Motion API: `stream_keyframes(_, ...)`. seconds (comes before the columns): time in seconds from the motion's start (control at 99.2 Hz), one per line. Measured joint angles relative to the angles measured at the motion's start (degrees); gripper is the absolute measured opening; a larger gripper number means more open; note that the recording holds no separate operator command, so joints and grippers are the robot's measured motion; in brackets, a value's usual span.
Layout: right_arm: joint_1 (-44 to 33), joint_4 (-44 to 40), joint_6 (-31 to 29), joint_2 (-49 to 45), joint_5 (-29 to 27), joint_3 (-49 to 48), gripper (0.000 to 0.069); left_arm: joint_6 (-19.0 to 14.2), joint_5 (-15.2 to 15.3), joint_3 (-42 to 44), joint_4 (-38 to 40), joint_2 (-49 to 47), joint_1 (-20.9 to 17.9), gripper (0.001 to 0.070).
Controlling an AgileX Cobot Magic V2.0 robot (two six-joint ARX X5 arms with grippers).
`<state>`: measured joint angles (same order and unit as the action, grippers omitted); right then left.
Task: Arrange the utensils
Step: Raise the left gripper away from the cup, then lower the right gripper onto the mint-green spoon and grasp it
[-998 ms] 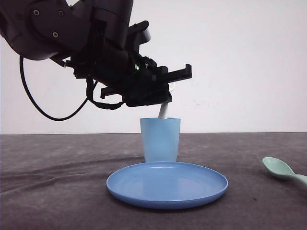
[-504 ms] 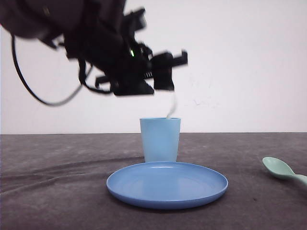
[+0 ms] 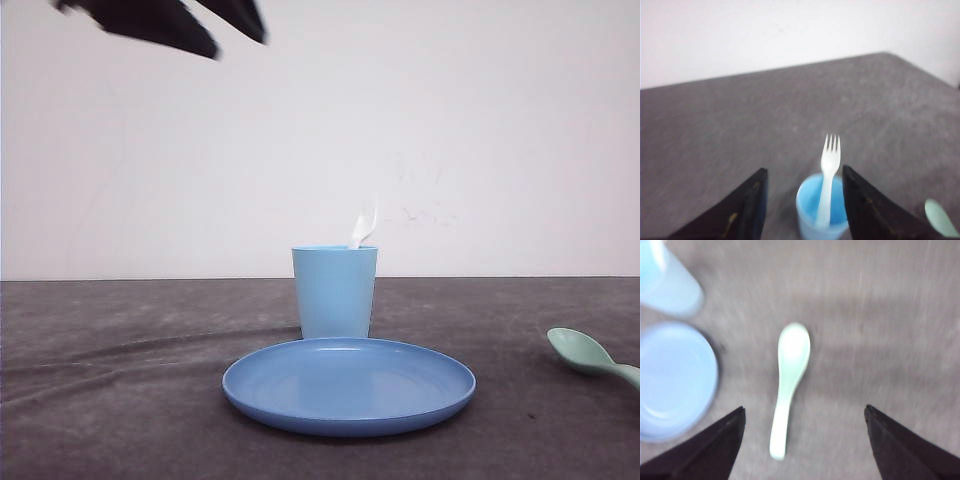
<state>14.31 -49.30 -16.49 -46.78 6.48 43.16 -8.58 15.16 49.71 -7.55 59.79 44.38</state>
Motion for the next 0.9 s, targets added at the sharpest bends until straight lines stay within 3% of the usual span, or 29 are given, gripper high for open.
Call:
stream_keyframes(0.181,5.6,0.8,-2.8,-6.1,-4.1,0.0,0.0474,-0.8,0.0,0.0,-14.9,-7.7,0.0,0.028)
stream_keyframes(0.333,9.7,2.4,-5.1,-11.9,-5.2,0.0,0.0474,-1.9,0.0,0.0,-22.9,-11.8,0.0,0.028)
stream_keyframes(0.423,12.0,4.0,-6.4,-15.1,-6.3,0.0,0.0464,-2.4,0.0,0.0,-25.2,-13.2,0.0,0.028)
stream_keyframes(0.595,15.1,5.1,-8.1,-20.9,-9.2,0.1,0.0357,-2.8,0.0,0.0,-27.6,-14.7,0.0,0.028)
stream_keyframes(0.897,16.5,7.9,-10.0,-28.9,-9.5,0.2,0.034,-2.8,0.0,0.0,-30.0,-15.3,0.1,0.028)
